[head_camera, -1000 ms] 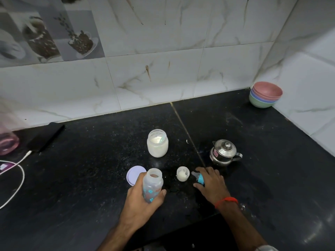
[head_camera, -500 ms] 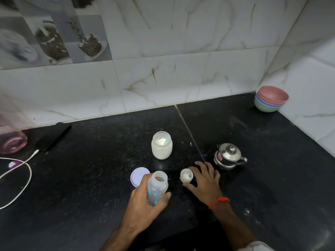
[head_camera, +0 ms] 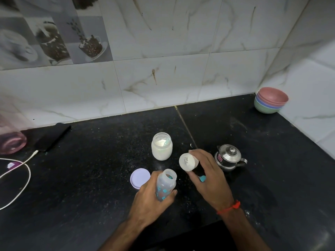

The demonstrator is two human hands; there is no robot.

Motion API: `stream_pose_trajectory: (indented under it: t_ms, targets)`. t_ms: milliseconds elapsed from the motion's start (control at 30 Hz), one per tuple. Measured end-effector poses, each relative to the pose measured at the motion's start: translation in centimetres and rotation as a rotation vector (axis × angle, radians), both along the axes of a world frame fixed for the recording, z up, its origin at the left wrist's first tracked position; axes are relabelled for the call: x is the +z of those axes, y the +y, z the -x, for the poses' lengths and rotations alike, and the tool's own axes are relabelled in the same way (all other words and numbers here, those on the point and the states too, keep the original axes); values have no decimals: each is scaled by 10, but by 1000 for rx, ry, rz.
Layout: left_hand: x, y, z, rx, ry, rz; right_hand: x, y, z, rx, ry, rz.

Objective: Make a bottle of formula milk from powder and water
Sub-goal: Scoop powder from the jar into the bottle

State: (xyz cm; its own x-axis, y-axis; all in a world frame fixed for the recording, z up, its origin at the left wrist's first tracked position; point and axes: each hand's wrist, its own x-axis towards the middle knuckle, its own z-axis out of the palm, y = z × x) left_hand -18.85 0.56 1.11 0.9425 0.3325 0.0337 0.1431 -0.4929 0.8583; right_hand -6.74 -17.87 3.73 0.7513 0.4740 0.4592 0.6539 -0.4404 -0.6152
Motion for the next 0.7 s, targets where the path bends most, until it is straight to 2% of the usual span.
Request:
stream_pose_trajectory:
  t_ms: [100,233,333,433,600,700]
  targets:
    - [0,-1,-3,26,1,26,-8,1,6,-21,6,17]
    - [0,2,1,97,-7,48,-50,4,19,-72,109,110]
    - [-1,7,6,128,-6,58,-76,7,28,-120,100,301]
    - [-1,9,11,143,6,69,-95,8,30,-99,211,447]
    - [-3,10,17,159,24,83,-106,8,31,-87,264,433]
    - [-3,9,19,167,31,89,-111,6,27,-61,325,354]
